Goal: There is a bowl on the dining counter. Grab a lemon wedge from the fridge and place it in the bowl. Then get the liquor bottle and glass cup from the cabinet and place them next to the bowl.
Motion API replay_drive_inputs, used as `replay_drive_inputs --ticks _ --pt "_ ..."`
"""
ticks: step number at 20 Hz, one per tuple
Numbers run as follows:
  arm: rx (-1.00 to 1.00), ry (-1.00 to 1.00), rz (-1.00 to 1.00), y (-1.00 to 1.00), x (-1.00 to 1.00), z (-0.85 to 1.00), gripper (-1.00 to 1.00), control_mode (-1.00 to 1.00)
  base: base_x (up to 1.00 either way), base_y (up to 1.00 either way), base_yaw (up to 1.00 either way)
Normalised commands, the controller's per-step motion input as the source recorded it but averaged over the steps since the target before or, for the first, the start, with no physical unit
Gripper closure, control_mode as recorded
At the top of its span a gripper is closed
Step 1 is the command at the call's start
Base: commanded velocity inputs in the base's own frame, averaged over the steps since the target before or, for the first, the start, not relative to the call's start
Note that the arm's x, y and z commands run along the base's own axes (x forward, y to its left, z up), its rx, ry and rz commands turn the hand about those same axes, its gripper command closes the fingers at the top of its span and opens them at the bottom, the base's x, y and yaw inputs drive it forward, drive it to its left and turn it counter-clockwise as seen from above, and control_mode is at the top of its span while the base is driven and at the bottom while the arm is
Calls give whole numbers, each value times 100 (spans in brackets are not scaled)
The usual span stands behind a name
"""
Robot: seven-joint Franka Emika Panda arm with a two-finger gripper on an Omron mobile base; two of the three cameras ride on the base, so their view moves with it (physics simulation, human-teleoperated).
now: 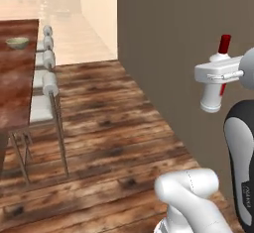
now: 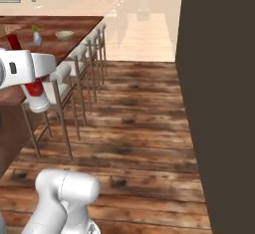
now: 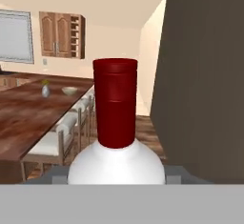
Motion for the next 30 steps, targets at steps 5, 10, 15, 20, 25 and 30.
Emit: replay_drive_inputs --ticks 5,10,15,20,25,30 --pt "0 0 0 0 0 0 100 100 100 -59 45" --pt "0 0 0 0 0 0 100 100 100 -58 47" --pt "0 0 0 0 0 0 100 100 94 -64 48" --pt "0 0 0 0 0 0 100 100 86 -69 48" --pt "0 0 0 0 0 0 100 100 79 -73 47" --pt "0 0 0 0 0 0 100 100 71 -79 46"
